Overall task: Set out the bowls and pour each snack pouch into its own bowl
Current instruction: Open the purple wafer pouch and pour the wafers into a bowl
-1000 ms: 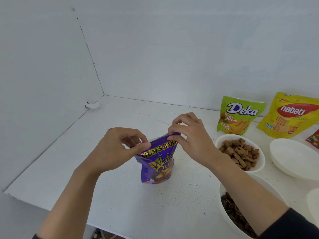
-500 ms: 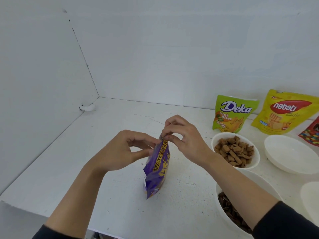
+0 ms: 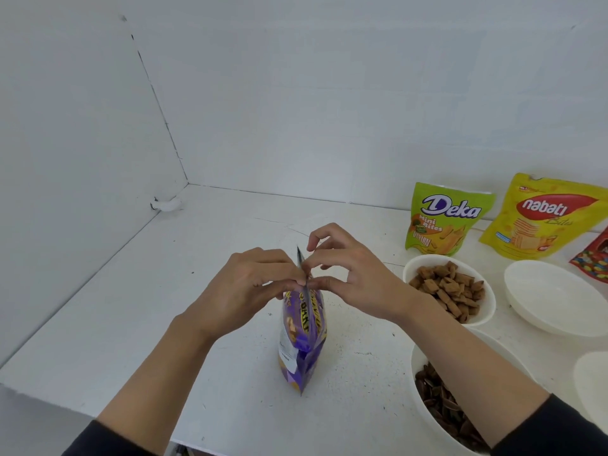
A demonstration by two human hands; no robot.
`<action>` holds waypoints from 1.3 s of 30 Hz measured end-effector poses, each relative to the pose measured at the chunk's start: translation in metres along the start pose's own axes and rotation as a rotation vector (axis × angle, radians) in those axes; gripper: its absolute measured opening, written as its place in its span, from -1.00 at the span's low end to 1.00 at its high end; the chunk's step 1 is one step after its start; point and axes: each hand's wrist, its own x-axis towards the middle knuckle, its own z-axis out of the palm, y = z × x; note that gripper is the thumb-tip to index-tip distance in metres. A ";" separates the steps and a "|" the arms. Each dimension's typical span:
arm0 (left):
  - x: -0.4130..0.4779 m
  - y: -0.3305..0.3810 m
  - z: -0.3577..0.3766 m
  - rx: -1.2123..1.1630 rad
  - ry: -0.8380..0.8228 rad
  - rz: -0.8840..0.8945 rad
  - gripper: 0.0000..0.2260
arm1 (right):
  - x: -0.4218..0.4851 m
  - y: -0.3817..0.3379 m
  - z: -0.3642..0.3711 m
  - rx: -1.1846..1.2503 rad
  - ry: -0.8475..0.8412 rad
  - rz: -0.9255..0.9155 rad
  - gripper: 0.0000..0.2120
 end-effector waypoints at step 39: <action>0.001 -0.010 -0.029 0.182 -0.131 0.002 -0.84 | 0.002 -0.012 -0.013 -0.142 -0.120 0.040 -0.95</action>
